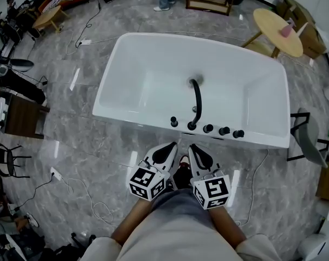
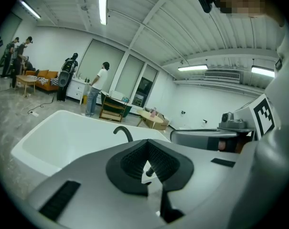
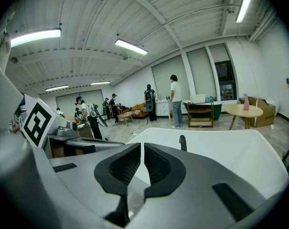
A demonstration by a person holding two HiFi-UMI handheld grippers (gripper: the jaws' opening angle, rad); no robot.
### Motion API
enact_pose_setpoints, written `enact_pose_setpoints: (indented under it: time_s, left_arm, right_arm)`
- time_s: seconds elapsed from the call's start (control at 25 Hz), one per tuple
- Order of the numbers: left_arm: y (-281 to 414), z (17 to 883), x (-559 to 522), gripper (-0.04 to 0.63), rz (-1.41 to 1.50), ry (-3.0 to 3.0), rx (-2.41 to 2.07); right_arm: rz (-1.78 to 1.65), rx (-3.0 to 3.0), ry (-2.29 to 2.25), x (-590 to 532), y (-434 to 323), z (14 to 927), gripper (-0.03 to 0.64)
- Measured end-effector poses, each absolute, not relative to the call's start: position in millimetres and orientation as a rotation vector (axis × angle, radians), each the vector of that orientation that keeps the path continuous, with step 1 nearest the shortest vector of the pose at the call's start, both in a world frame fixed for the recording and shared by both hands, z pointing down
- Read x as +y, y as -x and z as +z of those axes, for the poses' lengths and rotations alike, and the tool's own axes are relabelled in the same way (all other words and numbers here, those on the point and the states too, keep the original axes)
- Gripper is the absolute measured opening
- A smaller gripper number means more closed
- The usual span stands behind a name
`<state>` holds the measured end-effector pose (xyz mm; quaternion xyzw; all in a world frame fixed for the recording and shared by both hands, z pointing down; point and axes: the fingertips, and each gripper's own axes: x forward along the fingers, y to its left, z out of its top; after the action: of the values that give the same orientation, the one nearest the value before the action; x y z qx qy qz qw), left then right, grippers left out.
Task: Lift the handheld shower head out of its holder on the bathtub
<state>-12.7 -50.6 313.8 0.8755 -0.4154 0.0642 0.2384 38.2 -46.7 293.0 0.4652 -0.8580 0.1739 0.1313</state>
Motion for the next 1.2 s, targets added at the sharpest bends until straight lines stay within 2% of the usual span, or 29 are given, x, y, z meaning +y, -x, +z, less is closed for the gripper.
enact_pose_setpoints:
  time_s: [0.52,1.2]
  left_arm:
    - [21,344,-92,0.005,0.167,-2.333,-1.286]
    - [45,425,-132,0.005,0.166,-2.237,-1.192]
  right_arm:
    - [0.441,-2.552,-1.239,-81,-35,331,0.021]
    - [0.587,-2.415,-1.21,-125,-4,448,0.023]
